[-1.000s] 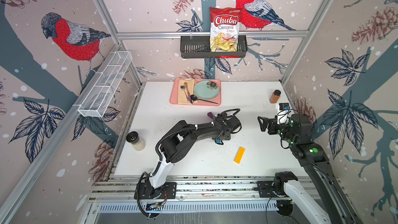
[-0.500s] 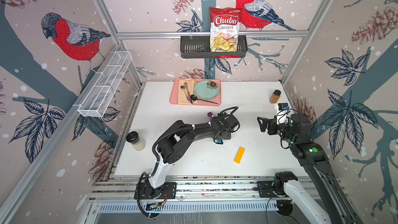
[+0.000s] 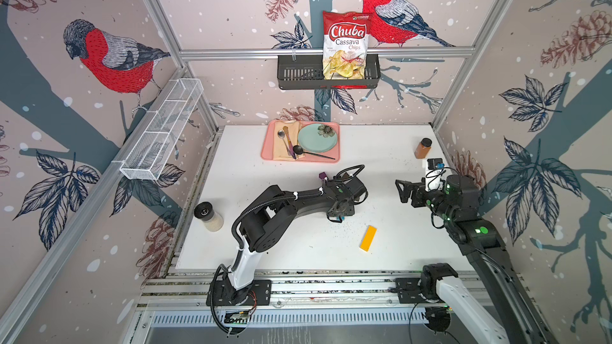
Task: Assemble a small pinwheel with building blocks
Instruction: Assemble the building block at the center of the board.
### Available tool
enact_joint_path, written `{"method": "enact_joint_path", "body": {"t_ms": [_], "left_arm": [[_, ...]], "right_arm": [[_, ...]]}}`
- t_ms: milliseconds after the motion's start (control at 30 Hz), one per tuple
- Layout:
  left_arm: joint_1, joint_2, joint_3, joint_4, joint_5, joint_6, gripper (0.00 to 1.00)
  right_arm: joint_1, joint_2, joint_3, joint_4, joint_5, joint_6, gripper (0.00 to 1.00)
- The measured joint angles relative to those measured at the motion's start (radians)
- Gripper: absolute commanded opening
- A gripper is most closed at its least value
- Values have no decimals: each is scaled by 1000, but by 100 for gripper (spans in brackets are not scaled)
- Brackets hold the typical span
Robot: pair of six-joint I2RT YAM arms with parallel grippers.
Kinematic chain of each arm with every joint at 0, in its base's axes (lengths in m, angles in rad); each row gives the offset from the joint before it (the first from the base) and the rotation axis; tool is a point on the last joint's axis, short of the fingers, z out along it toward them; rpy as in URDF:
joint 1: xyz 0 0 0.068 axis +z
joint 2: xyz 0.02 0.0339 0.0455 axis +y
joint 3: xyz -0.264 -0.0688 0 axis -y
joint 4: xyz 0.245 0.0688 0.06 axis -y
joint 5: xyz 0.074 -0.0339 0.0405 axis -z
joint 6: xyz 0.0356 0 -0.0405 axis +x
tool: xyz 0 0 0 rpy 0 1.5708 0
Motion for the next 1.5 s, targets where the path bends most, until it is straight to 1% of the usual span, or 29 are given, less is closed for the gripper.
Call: {"method": "enact_joint_path", "body": {"t_ms": [67,100,133,200,400,767,1033,1500], "left_arm": [[0,1,5,-14,-1,-1,43],[0,3,7,-21,-3,-1,39],[0,5,11,-29,-4,-3,31],[0,10,19,-46,-10,-6,23],[-3,16,37,-74,-15,-9,18],[-17,15,43,-139,-30,-40,19],[2,15,53,-162,-31,-51,20],[11,32,76,-171,-29,-51,21]], "right_arm": [[0,0,0,0,0,0,99],[0,0,0,0,0,0,99],[0,0,0,0,0,0,99],[0,0,0,0,0,0,99],[0,-5,0,0,-3,-1,99],[8,-26,2,0,-15,-3,100],[9,-25,2,0,-15,-3,100],[9,-24,2,0,-19,-3,100]]}}
